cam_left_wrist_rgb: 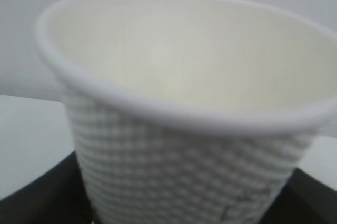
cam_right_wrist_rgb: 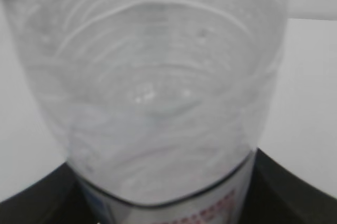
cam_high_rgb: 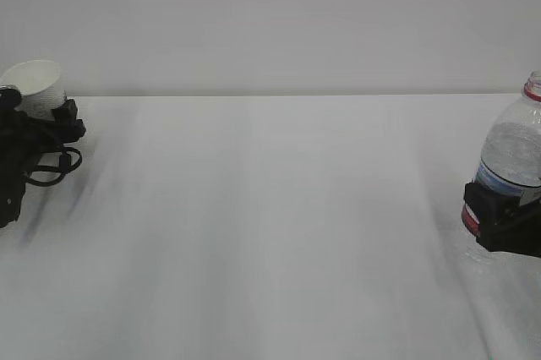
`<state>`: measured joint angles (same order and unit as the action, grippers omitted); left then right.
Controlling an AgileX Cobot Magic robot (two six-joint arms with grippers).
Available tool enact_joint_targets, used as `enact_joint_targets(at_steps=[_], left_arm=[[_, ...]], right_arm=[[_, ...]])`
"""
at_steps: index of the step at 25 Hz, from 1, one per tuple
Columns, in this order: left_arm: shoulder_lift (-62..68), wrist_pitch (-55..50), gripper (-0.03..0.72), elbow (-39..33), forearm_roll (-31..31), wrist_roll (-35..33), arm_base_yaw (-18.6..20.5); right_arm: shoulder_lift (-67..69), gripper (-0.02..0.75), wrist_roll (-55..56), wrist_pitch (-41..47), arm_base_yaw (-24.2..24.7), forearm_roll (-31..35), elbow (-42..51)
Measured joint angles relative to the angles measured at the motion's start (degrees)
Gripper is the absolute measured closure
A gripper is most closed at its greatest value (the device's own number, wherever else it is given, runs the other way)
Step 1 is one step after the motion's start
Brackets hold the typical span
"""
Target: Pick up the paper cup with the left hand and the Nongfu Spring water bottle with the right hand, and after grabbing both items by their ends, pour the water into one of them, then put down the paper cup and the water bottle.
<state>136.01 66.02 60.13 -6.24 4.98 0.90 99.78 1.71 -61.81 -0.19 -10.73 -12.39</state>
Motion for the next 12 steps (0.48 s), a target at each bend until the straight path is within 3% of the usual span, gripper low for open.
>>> enact_joint_targets(at_steps=[4, 12], left_arm=[[0.00, 0.00, 0.135, 0.00, 0.38, 0.00, 0.00], [-0.24, -0.19, 0.142, 0.00, 5.43, 0.53, 0.00]], right_arm=[[0.00, 0.235, 0.00, 0.00, 0.00, 0.00, 0.00], [0.00, 0.235, 0.00, 0.00, 0.00, 0.00, 0.00]])
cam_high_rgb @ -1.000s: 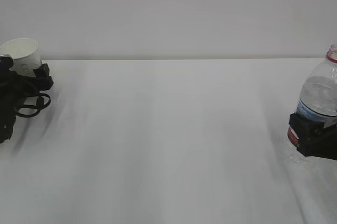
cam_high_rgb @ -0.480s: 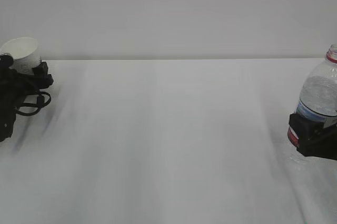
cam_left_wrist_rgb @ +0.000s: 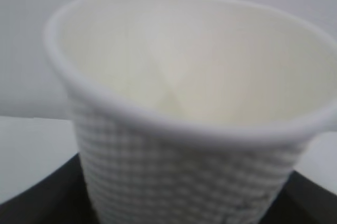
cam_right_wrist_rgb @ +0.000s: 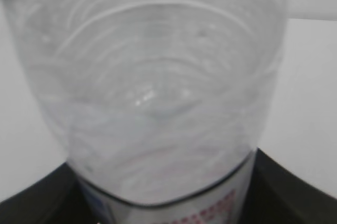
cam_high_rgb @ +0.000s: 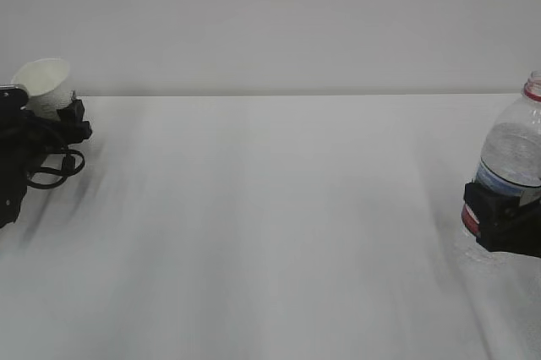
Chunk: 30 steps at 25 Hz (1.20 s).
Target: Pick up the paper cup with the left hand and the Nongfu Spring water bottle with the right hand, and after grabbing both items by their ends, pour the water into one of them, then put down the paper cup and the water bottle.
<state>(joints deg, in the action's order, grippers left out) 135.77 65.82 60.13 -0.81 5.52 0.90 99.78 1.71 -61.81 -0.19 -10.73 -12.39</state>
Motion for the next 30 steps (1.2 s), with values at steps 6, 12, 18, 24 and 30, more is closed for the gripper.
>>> enact_joint_targets(at_steps=[6, 12, 18, 24, 30], left_arm=[[-3.21, 0.00, 0.143, 0.00, 7.70, 1.52, 0.00], [-7.14, -0.87, 0.143, 0.00, 13.88, 6.85, 0.00], [-10.36, -4.80, 0.144, 0.00, 23.74, 9.08, 0.00], [-13.67, -6.92, 0.145, 0.00, 37.71, 15.68, 0.00], [-14.63, -6.70, 0.145, 0.00, 47.53, 20.97, 0.00]], right_arm=[[0.00, 0.235, 0.00, 0.00, 0.00, 0.00, 0.00], [0.00, 0.235, 0.00, 0.00, 0.00, 0.00, 0.00], [0.00, 0.235, -0.93, 0.00, 0.00, 0.00, 0.00], [0.00, 0.235, -1.06, 0.00, 0.00, 0.00, 0.00], [0.00, 0.235, -1.19, 0.00, 0.00, -0.22, 0.00]])
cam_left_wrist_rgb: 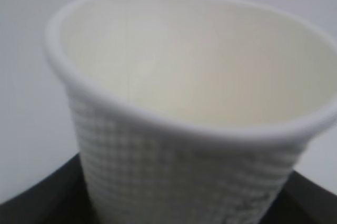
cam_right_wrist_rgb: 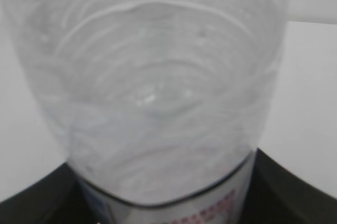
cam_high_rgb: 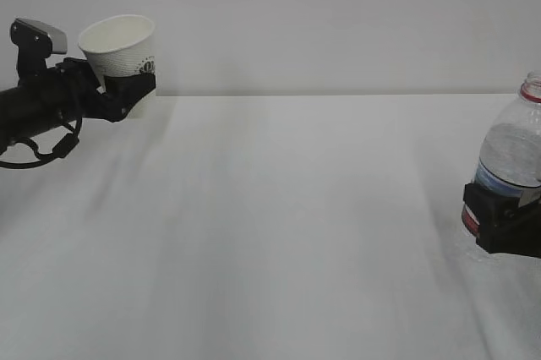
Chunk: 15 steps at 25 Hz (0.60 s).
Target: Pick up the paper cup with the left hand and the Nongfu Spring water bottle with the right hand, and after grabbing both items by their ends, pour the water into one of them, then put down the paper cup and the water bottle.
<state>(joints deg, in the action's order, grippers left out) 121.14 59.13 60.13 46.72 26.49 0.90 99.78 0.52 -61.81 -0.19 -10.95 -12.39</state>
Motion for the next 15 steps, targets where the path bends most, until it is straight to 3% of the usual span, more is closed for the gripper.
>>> enact_joint_targets(at_steps=[8, 15], left_arm=[[-0.02, 4.52, 0.146, 0.00, 6.99, 0.87, 0.00], [-0.02, 4.52, 0.146, 0.00, 8.48, 1.07, -1.91]], right_arm=[[0.00, 0.235, -0.52, 0.00, 0.00, 0.00, 0.00], [0.00, 0.235, -0.52, 0.00, 0.00, 0.00, 0.00]])
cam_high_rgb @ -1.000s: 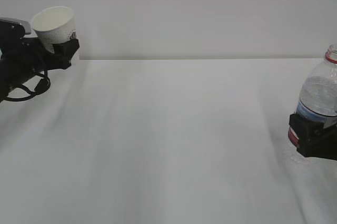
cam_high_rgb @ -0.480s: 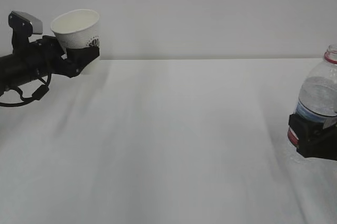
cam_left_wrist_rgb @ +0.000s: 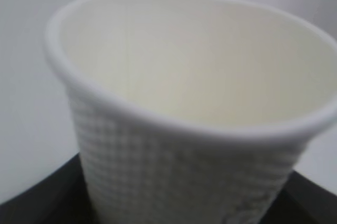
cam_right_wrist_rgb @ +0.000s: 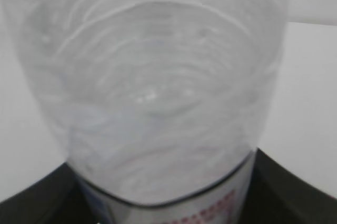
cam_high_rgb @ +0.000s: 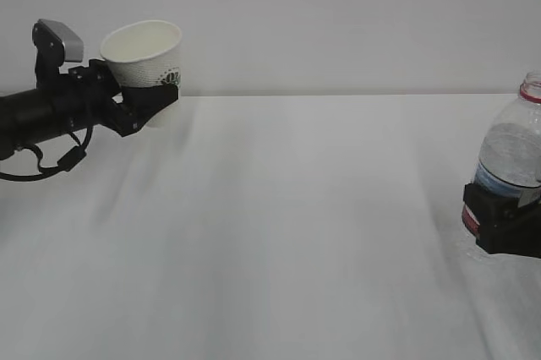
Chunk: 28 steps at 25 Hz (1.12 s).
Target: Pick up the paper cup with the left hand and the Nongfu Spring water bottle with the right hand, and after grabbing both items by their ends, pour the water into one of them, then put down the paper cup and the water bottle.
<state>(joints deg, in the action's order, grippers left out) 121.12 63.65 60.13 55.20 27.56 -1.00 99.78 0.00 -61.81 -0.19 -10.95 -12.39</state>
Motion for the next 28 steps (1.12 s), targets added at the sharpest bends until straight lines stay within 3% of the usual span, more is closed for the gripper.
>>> enact_joint_targets(at_steps=[15, 28], left_arm=[[0.00, -1.56, 0.146, 0.00, 3.34, 1.63, -8.83], [0.00, -5.63, 0.146, 0.00, 3.38, 2.50, -21.13]], right_arm=[[0.00, 0.235, 0.00, 0.00, 0.00, 0.00, 0.00], [0.00, 0.235, 0.00, 0.00, 0.00, 0.00, 0.00]])
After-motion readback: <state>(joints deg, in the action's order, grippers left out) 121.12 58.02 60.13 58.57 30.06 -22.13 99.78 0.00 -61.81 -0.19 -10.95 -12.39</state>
